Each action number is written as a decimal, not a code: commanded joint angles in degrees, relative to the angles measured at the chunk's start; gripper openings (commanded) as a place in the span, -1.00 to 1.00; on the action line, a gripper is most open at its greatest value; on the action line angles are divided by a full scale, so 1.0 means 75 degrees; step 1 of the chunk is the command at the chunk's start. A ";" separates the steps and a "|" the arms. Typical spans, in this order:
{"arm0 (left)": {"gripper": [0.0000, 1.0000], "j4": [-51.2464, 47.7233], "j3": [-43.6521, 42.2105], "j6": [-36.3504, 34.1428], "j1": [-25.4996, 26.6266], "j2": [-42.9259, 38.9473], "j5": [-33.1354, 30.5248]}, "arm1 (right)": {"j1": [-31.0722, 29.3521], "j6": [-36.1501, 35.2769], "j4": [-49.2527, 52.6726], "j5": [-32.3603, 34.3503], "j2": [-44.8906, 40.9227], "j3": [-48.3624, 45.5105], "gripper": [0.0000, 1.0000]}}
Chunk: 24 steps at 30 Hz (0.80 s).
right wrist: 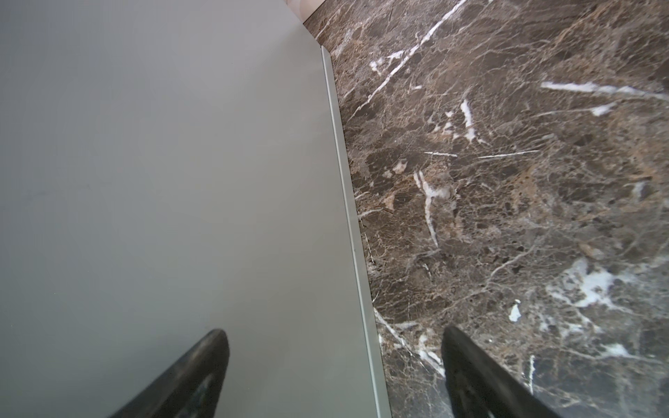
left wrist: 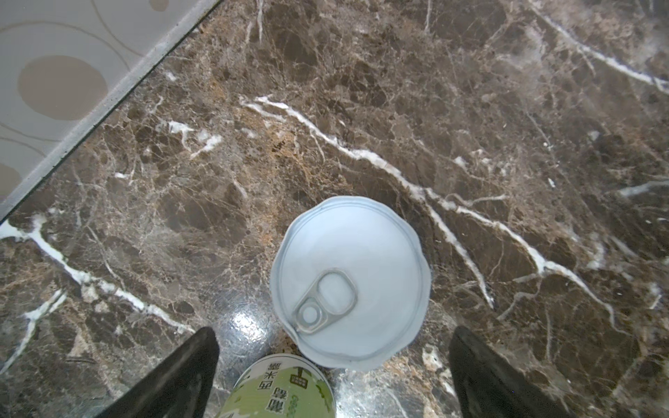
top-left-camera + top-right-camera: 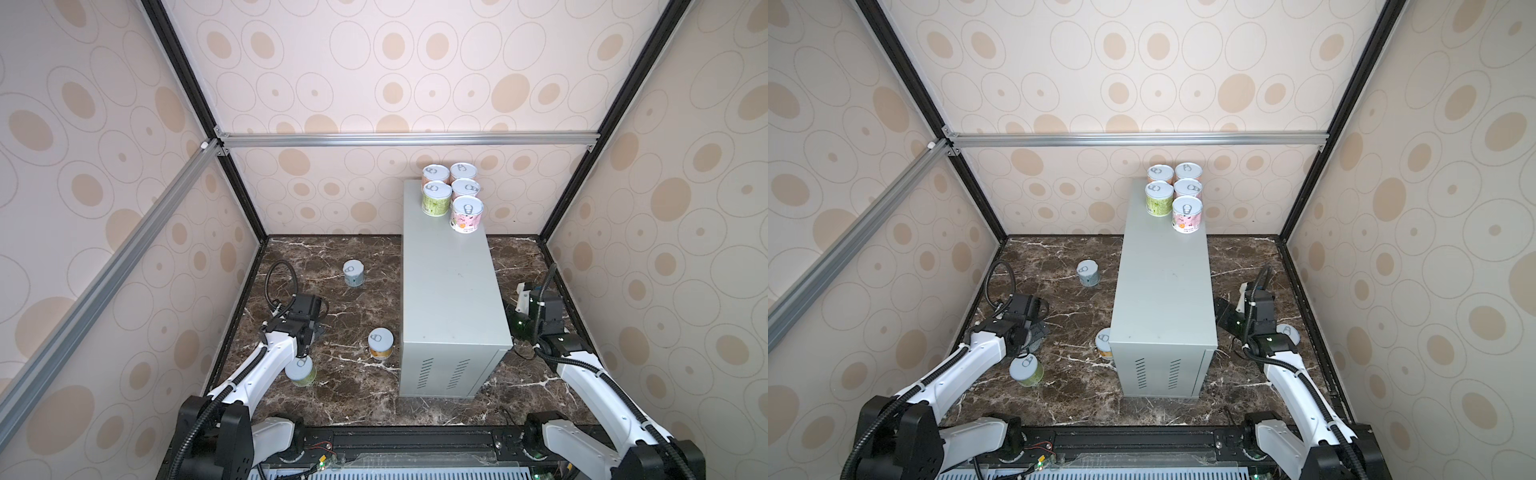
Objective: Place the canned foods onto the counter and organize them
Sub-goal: 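Lower the left gripper onto the green-labelled white-lidded floor can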
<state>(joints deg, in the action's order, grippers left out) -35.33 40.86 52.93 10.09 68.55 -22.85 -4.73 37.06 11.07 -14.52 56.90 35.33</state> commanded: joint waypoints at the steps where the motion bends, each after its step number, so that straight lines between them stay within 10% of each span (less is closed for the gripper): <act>1: 0.98 -0.0829 0.0373 0.0275 -0.0056 -0.0206 -0.0541 | 0.0042 0.0070 -0.0128 -0.0047 0.0065 -0.0094 0.88; 24: 0.98 -0.1337 -0.0277 0.0254 0.0017 -0.0898 0.0688 | 0.0033 0.0061 -0.0093 -0.0055 -0.0017 -0.0118 0.89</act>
<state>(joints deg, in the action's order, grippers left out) -45.39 39.00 55.37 10.09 61.25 -17.85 -4.75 37.23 10.68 -15.00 57.47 35.29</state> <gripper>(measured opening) 0.991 0.943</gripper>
